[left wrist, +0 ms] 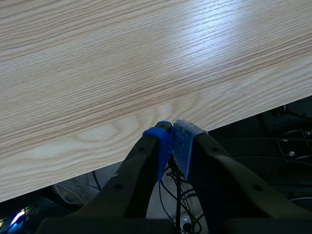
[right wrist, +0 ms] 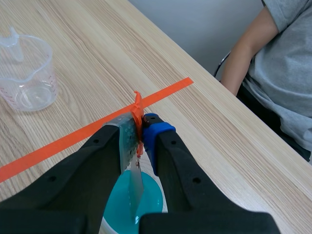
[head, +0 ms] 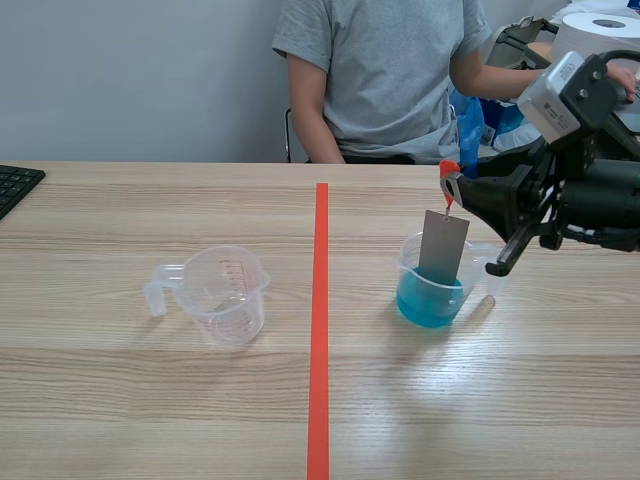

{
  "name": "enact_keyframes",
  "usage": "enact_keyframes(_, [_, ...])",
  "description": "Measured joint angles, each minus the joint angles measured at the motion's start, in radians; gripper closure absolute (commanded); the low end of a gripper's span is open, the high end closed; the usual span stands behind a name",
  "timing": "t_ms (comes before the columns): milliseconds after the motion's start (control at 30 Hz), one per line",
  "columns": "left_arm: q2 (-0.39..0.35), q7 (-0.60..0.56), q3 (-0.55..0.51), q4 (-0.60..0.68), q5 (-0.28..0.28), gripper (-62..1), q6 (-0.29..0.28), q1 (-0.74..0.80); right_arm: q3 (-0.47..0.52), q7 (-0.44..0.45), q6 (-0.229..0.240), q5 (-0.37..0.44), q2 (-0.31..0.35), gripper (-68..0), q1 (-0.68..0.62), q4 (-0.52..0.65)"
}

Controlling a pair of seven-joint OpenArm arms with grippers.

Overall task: Do the redox reaction experiment.
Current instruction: 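Hold the plate still in the solution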

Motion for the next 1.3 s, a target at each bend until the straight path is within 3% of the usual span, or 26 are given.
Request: enact_keyframes(1300, [0.000,0.000,0.000,0.000,0.000,-4.7,0.000,0.000,0.000,-0.008,0.000,0.024,0.003,-1.5,-0.001,0.000])
